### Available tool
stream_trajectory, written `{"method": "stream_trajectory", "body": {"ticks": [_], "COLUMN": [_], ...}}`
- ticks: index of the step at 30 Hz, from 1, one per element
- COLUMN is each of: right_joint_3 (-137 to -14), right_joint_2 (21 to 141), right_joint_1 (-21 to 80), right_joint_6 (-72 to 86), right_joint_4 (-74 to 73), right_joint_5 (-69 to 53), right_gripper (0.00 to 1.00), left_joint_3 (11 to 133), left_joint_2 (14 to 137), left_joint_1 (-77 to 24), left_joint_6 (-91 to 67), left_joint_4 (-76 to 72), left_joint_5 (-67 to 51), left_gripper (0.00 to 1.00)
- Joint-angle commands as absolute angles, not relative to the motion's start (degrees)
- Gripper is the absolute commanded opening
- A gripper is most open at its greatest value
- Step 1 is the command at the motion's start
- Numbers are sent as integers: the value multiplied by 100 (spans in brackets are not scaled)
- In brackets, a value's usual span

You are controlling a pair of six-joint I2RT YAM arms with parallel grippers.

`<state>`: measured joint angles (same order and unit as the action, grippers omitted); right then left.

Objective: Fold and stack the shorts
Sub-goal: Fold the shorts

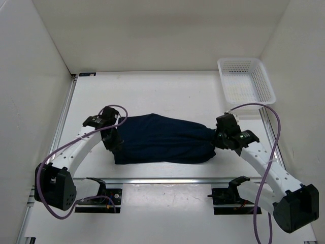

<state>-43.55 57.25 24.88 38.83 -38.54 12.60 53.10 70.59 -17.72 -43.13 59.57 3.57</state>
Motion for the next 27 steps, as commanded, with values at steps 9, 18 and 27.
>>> {"method": "stream_trajectory", "body": {"ticks": [9,18,27], "right_joint_3": [-4515,-4404,-3112], "right_joint_2": [5483,6179,6144], "right_joint_1": [2453,926,448], "right_joint_6": [3973,3815,4077], "right_joint_4": [-4464,-4131,-3024], "right_joint_5": [1477,-411,-1784], "right_gripper": [61,88,87], "left_joint_3": [5976,6284,6170], "left_joint_2": [7381,8332,8454], "left_joint_1": [-1811,-1617,-1564], "left_joint_6": [-4158,-4034,-3920], "left_joint_4": [6047,5617,5450], "left_joint_5": [360,448,290], "left_gripper": [52,49,49]}}
